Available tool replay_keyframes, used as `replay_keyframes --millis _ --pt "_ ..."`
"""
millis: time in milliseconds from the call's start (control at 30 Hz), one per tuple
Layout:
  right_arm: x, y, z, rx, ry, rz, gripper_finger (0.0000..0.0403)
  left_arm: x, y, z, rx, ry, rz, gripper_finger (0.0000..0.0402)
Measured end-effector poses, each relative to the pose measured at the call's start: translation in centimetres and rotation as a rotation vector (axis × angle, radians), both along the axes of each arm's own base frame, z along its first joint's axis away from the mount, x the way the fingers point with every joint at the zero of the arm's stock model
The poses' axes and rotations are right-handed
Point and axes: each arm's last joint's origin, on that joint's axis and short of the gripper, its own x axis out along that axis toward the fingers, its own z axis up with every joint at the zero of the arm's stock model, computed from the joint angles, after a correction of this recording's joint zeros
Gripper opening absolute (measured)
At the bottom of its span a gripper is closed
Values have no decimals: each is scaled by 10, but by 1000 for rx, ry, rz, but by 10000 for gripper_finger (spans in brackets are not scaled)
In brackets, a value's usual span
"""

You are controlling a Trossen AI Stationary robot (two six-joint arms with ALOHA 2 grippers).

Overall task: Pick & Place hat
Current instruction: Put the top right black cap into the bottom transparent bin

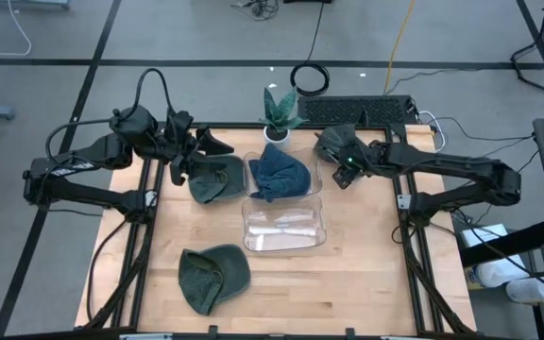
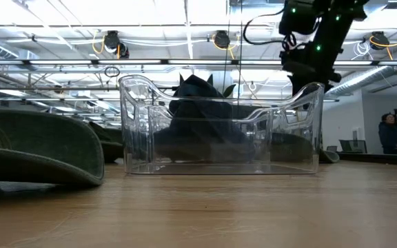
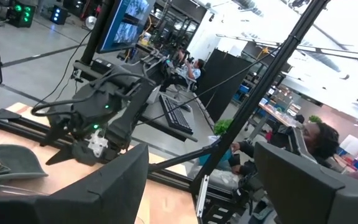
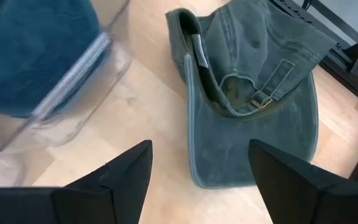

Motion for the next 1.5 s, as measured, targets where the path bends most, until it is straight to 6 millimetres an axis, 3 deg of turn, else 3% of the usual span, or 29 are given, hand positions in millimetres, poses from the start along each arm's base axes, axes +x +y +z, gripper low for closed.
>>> replay_keyframes --millis 200,633,1033,1200,1500 --pt "2 -6 -18 -25 -16 31 254 0 1 0 -4 1 4 297" --pt "0 -16 -69 96 31 105 254 0 1 0 -27 5 3 297" --pt "8 -23 -85 8 84 135 244 0 1 0 -53 10 1 305" --pt "8 -25 -86 3 81 125 189 0 1 0 -75 14 -2 306" --pt "3 -35 -86 6 78 72 27 0 0 0 -77 16 -27 306"
